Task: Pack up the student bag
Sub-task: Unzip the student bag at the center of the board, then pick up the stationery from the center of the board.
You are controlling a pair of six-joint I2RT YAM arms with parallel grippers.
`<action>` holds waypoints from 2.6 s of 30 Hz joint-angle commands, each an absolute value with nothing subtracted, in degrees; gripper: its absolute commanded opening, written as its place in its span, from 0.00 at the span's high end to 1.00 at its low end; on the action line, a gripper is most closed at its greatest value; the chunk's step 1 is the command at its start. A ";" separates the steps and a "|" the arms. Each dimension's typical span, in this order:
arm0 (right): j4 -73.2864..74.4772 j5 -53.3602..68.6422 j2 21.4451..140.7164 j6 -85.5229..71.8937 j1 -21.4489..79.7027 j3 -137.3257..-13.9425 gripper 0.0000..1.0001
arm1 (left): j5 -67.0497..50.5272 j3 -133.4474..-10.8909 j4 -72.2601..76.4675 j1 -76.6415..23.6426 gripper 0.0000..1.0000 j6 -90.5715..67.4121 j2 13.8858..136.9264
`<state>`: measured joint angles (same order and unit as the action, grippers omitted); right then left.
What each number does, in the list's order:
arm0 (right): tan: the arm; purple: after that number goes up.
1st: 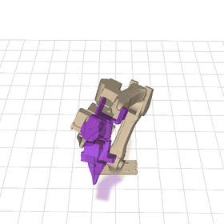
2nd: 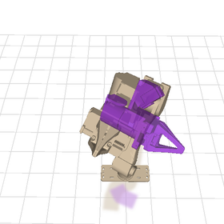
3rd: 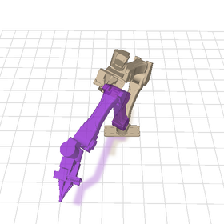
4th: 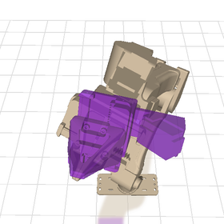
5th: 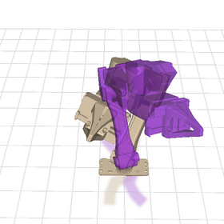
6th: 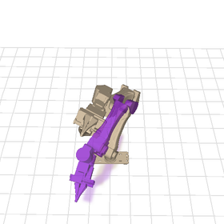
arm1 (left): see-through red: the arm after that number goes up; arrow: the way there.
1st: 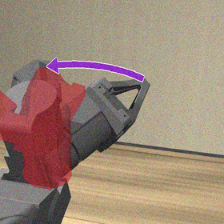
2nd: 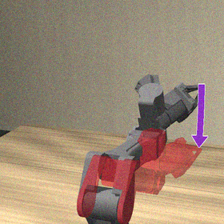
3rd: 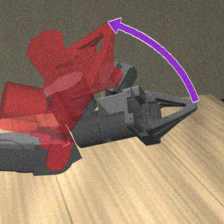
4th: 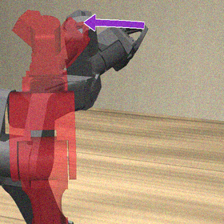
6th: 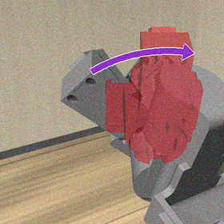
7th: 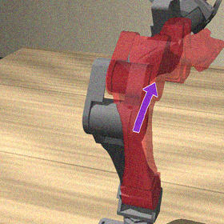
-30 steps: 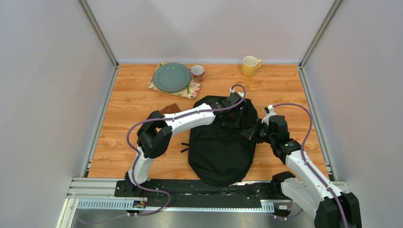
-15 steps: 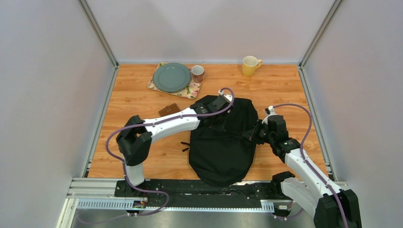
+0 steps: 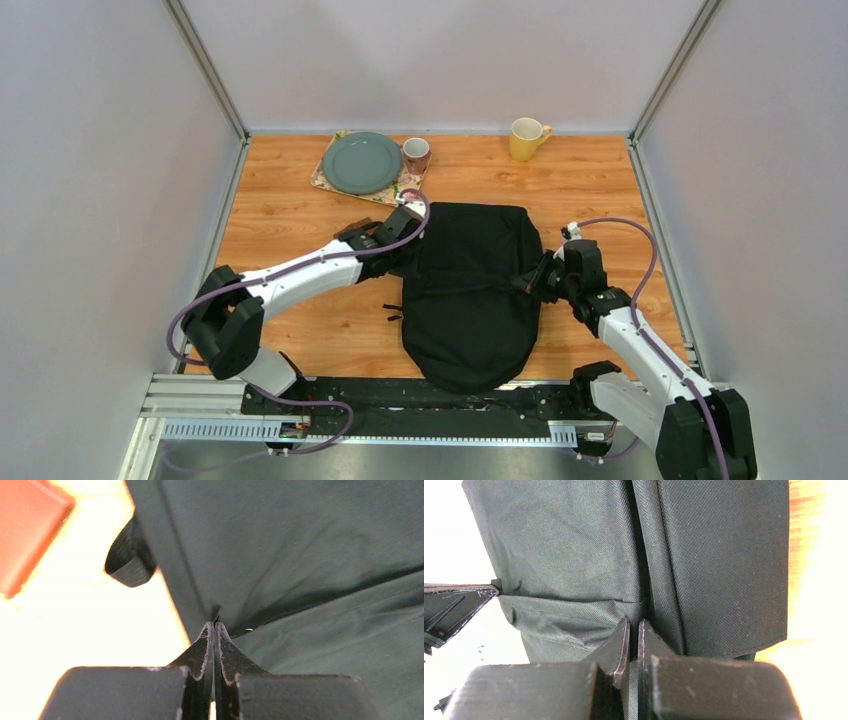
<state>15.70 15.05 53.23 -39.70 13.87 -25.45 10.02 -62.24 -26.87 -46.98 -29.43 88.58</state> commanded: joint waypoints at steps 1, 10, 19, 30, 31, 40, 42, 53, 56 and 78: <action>17.84 9.31 54.05 -38.94 12.04 -28.12 1.00 | 12.04 -55.65 -27.60 -43.16 1.00 -27.51 82.10; 23.98 12.23 49.67 -36.05 11.95 -34.00 0.47 | 6.06 -52.56 -21.18 -42.10 0.42 -25.40 76.38; 25.58 19.50 49.04 -35.42 12.74 -42.97 0.36 | 0.45 -46.86 -20.57 -25.95 0.26 -26.01 68.30; 17.67 12.31 70.91 -37.44 32.77 -58.42 0.32 | -18.45 -38.85 -10.38 -4.75 0.24 -34.89 69.17; 17.06 12.13 75.89 -37.53 33.74 -59.75 0.32 | -18.63 -38.50 -8.98 -4.05 0.24 -35.07 69.60; 18.19 12.74 101.56 -35.51 38.94 -82.23 0.33 | -18.46 -36.74 -0.36 -2.55 0.23 -37.35 76.90; 20.29 12.22 105.80 -34.37 39.02 -87.34 0.33 | -16.97 -36.83 1.40 -2.37 0.23 -37.62 78.13; 29.00 15.37 132.61 -32.26 39.02 -118.37 0.32 | -22.32 -37.18 13.09 -0.97 0.22 -39.99 87.53; 31.27 16.70 138.85 -31.47 39.02 -125.66 0.32 | -23.02 -36.91 15.11 -0.88 0.22 -40.17 88.07; 30.15 26.97 145.55 -33.22 39.37 -126.22 0.41 | -29.97 -39.46 20.56 -0.88 0.34 -42.80 95.54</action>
<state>28.53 22.41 147.59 -32.86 38.46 -128.35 -27.07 -38.09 16.25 -1.19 -41.32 94.54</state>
